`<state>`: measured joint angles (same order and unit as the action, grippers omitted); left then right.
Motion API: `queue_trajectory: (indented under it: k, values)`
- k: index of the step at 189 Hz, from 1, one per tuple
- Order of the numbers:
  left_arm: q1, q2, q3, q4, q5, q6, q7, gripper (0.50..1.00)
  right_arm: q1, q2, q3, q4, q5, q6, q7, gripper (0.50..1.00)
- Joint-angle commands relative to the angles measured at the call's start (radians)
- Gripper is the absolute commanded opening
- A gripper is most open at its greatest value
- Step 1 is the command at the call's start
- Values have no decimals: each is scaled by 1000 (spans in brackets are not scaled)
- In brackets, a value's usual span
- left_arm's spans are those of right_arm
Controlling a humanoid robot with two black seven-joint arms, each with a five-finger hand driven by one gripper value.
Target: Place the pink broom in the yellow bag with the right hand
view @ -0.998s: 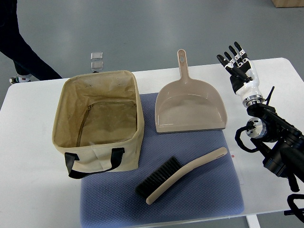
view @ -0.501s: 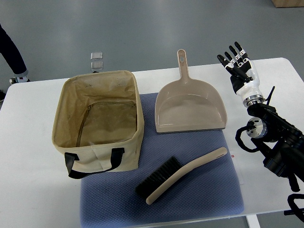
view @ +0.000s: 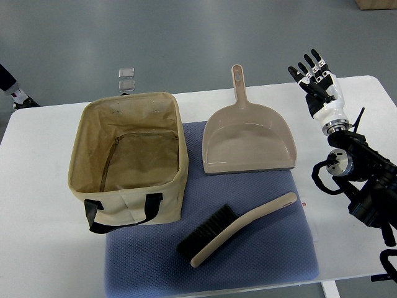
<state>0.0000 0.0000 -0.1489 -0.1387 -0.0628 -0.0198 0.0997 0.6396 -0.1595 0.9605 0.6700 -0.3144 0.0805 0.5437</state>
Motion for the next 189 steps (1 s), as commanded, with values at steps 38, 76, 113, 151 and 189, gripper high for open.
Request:
queue_trajectory:
  k: [38, 76, 113, 151, 189]
  values:
    - [0, 0, 0, 1, 0, 0, 0, 1000, 41, -69, -26, 13, -18, 11, -2, 930]
    - [0, 0, 0, 1, 0, 0, 0, 1000, 68, -198, -123, 74, -130, 38, -1, 930]
    - [0, 0, 0, 1, 0, 0, 0, 1000, 68, -345, -232, 230, -302, 61, 1, 930]
    - [0, 0, 0, 1, 0, 0, 0, 1000, 60, -437, -244, 347, -529, 131, 1, 930]
    - [0, 0, 0, 1, 0, 0, 0, 1000, 57, -526, -290, 507, -779, 240, 1, 930]
